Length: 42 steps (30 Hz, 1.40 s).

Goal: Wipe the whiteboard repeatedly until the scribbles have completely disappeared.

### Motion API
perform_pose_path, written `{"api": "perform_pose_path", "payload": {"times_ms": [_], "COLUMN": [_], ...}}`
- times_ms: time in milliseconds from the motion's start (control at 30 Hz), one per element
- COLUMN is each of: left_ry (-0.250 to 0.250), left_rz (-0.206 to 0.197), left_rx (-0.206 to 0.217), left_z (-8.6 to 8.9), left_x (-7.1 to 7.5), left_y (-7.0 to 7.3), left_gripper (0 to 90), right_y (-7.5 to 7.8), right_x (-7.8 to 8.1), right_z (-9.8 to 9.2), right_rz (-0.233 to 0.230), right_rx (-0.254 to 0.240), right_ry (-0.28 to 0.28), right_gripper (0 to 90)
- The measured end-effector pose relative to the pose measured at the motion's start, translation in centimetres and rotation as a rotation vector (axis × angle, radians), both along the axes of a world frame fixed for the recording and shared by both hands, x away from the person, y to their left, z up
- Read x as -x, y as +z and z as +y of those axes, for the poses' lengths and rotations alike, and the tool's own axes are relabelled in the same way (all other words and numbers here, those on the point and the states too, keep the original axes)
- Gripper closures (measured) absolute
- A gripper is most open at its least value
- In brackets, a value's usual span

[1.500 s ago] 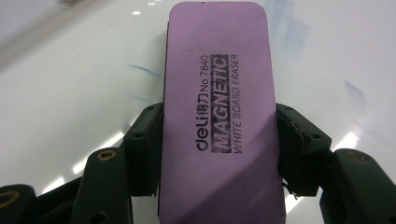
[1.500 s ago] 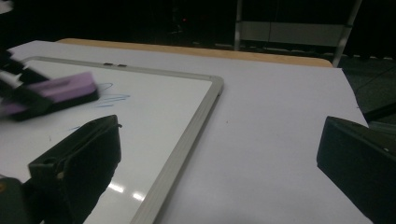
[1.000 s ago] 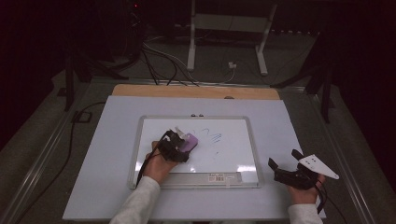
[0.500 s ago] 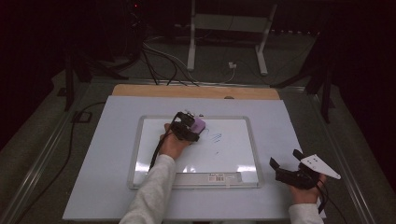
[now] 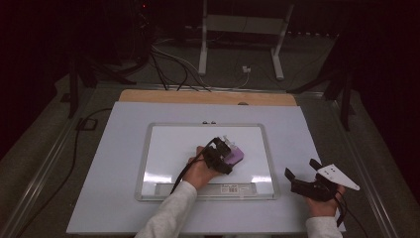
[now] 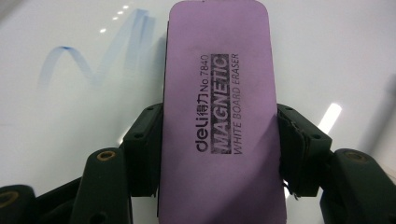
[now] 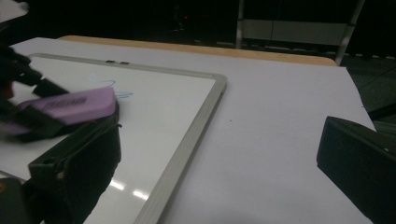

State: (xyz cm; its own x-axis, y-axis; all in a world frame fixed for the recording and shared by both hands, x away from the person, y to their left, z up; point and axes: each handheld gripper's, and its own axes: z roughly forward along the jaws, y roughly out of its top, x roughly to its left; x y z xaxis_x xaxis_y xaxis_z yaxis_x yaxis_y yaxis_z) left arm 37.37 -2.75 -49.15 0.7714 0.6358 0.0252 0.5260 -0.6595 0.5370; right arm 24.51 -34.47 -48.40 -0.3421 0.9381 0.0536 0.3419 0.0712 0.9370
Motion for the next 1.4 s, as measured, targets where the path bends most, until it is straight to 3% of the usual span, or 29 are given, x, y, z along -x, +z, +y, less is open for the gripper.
{"api": "perform_pose_path", "payload": {"times_ms": [167,333,433,600,767,933,1033,1200,1400], "left_ry": [0.184,0.362,0.390,0.321,0.154,-0.072,-0.086,0.075,0.327], "left_rz": [-0.003,-0.006,0.007,0.011,0.019,0.054,0.046,0.030,0.046], "left_rx": [-0.003,-0.004,-0.008,-0.001,-0.017,-0.044,-0.046,-0.024,-0.052], "left_z": [2.8,5.8,6.1,4.5,1.1,-1.3,-1.8,-0.1,5.2], "left_x": [-3.3,-5.1,-5.6,-5.7,-4.1,-1.1,-0.9,-3.3,-6.1], "left_y": [-0.1,-0.2,-0.1,-0.1,0.1,0.4,0.4,0.2,0.3], "left_gripper": [41.8,41.8,41.8,41.8,41.8,41.9,41.8,41.9,41.9], "right_y": [0.0,0.1,0.0,0.0,0.0,0.0,0.0,0.1,0.1], "right_x": [0.1,0.2,0.2,0.1,0.0,0.0,0.0,0.1,0.1], "right_z": [-0.4,-0.7,-0.7,-0.4,-0.3,-0.2,-0.1,-0.1,-0.5], "right_rz": [-0.001,-0.003,-0.002,-0.001,0.001,0.000,-0.001,-0.005,-0.007], "right_rx": [-0.009,-0.013,-0.014,-0.006,-0.009,-0.005,-0.005,-0.003,-0.009], "right_ry": [-0.009,-0.016,-0.016,-0.008,-0.005,-0.001,0.001,0.000,-0.006], "right_gripper": [0.1,0.1,0.1,0.1,0.1,0.1,0.1,0.1,0.1]}}
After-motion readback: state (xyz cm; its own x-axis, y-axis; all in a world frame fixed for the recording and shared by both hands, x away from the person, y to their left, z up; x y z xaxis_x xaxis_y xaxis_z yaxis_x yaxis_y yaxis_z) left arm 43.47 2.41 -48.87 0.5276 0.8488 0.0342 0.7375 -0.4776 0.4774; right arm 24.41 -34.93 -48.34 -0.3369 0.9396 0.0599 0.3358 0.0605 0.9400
